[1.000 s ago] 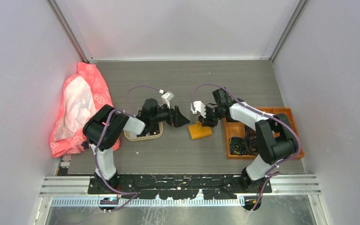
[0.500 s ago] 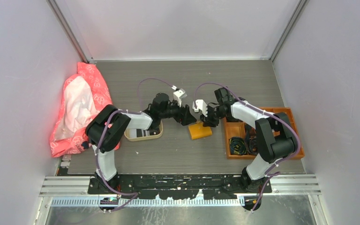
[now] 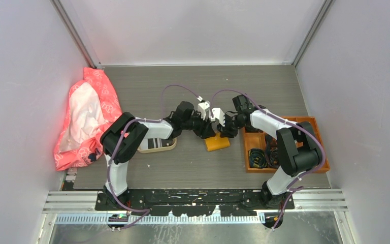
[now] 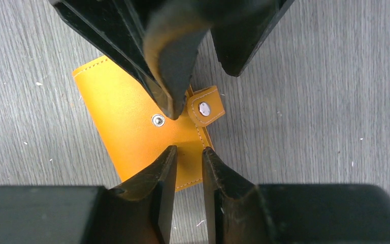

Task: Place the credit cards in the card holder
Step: Close the card holder at the center of the board.

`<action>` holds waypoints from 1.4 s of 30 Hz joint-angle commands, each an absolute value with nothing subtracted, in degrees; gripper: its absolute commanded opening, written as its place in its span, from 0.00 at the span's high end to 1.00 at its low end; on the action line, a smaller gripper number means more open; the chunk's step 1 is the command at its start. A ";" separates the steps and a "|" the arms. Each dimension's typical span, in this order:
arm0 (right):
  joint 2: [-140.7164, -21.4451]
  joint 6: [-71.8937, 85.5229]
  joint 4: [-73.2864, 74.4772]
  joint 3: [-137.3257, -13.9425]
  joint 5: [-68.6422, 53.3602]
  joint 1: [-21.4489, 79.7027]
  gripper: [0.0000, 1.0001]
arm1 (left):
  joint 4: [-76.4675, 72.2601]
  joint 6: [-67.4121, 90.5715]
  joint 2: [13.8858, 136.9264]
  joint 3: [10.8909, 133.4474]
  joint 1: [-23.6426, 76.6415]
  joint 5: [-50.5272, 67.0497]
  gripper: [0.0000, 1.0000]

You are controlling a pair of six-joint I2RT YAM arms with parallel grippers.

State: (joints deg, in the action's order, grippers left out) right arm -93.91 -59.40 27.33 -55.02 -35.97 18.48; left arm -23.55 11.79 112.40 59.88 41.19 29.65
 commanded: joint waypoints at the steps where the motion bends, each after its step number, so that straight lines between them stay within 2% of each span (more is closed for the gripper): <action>1: -94.34 -58.80 27.96 -56.60 -36.47 18.41 0.69 | -23.32 10.45 113.90 63.02 42.25 28.65 0.49; 5: -94.30 -58.78 28.04 -56.60 -36.60 18.41 0.69 | -23.19 10.79 114.75 63.98 42.52 28.51 0.55; 9: -94.35 -58.80 28.21 -56.60 -36.61 18.45 0.69 | -22.95 11.28 115.09 64.82 42.46 29.17 0.69; 12: -94.46 -58.79 28.21 -56.67 -36.56 18.42 0.69 | -22.45 11.51 115.14 65.29 42.36 30.06 0.86; 17: -94.21 -58.87 28.33 -56.60 -36.26 18.39 0.69 | -21.73 11.37 114.60 65.18 42.07 30.96 1.00; 26: -90.93 -63.46 32.00 -55.25 -39.73 18.53 0.69 | -22.73 9.39 110.52 61.35 41.17 36.19 1.00; 34: -87.17 -69.39 32.79 -52.07 -41.64 20.34 0.59 | -25.40 5.79 105.20 54.54 41.22 37.51 1.00; 42: -88.36 -69.17 29.47 -50.80 -37.86 23.49 0.57 | -27.25 6.99 104.66 53.20 41.22 37.19 1.00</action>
